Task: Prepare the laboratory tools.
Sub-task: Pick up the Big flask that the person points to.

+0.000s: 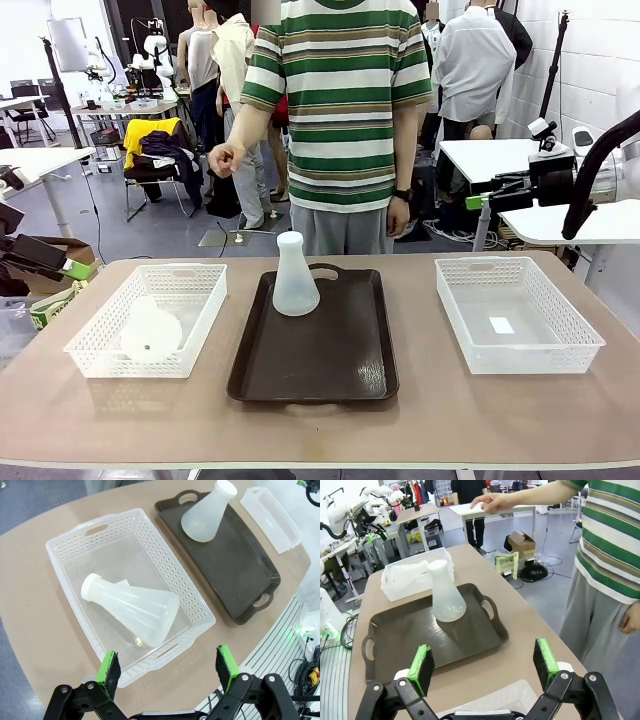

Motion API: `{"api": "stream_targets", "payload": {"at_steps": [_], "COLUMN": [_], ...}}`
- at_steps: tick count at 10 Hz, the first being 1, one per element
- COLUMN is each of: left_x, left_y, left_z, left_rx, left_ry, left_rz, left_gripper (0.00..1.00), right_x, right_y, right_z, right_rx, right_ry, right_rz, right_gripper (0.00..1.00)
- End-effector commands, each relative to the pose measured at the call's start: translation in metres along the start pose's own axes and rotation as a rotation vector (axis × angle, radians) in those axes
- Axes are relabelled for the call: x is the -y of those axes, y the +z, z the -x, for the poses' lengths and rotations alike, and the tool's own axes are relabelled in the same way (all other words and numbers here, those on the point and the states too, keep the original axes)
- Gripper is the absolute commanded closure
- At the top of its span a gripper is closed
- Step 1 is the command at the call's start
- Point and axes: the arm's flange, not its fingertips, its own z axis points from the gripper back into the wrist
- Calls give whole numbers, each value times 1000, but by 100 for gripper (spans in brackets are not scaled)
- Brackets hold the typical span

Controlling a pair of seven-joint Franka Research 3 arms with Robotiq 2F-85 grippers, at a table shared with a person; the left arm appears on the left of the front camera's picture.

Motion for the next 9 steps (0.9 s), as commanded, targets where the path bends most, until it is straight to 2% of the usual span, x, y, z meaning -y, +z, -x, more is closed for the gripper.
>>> {"api": "stream_targets", "payload": {"at_steps": [1,9], "left_x": [-3,-3], "left_y": [-1,-1], "left_z": [3,3], "left_rx": [12,12], "left_ry": [-17,-17], "left_rz": [18,18], "left_gripper": [0,0], "right_x": [-1,-1], "right_y": [0,0], "right_z": [-2,-2], "right_rx": [-15,-15], "right_ry": [8,8], "right_rz": [0,0], "right_gripper": [0,0]}}
